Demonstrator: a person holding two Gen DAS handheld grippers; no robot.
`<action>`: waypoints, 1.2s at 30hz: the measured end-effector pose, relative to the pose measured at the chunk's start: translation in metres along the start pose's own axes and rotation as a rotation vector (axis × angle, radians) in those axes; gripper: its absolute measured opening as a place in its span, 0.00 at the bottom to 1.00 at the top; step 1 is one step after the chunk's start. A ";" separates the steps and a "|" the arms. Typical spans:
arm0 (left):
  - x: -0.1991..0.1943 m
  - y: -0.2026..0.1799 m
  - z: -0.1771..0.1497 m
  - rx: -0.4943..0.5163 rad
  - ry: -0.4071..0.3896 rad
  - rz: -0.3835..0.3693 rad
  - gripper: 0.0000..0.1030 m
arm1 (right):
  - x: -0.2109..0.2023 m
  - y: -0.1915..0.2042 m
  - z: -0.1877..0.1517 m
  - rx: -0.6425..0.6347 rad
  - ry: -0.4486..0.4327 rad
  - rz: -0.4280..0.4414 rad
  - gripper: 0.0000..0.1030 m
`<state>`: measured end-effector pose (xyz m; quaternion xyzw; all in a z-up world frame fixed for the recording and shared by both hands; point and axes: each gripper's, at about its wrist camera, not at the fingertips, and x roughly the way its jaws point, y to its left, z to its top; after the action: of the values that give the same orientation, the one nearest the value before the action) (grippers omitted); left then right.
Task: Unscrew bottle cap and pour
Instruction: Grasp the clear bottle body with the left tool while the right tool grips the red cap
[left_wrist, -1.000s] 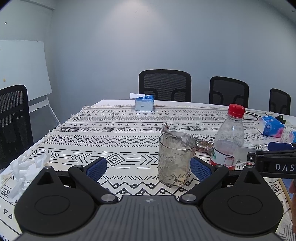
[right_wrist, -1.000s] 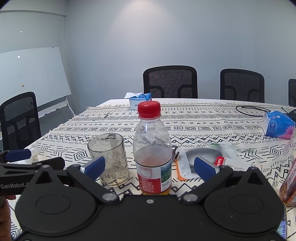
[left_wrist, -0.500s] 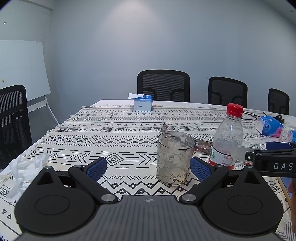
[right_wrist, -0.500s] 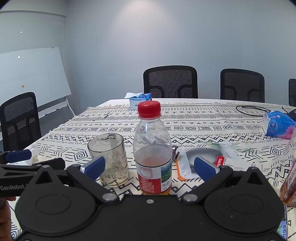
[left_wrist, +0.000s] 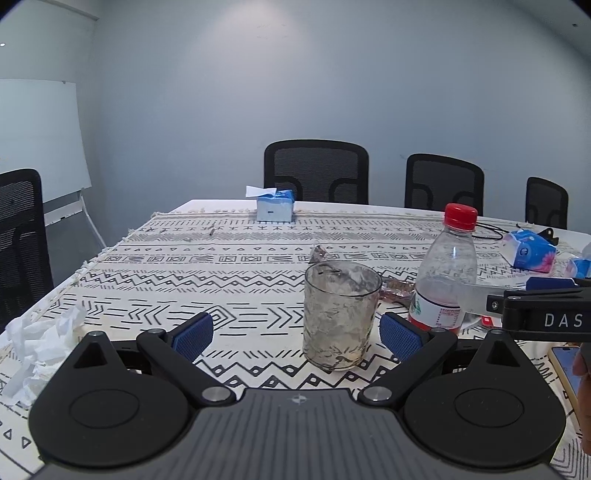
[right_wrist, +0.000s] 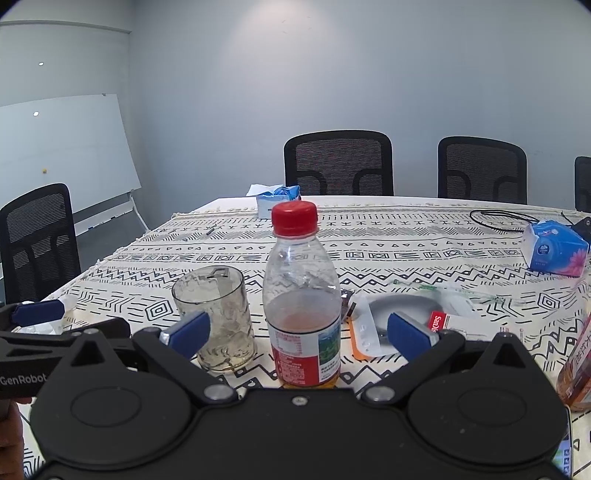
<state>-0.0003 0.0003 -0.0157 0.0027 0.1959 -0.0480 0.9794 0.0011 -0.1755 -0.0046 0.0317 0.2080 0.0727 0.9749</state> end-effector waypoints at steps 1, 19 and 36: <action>0.003 -0.001 -0.001 0.006 -0.002 -0.022 0.95 | 0.000 0.000 0.000 -0.004 -0.004 -0.002 1.00; 0.065 -0.075 0.001 0.274 -0.108 -0.380 0.95 | -0.007 -0.062 0.040 0.015 -0.195 0.172 0.81; 0.108 -0.111 -0.019 0.272 -0.135 -0.353 0.58 | 0.067 -0.010 0.065 -0.125 -0.064 0.170 0.55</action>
<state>0.0810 -0.1196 -0.0736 0.0973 0.1194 -0.2447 0.9573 0.0889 -0.1767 0.0269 -0.0093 0.1682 0.1667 0.9715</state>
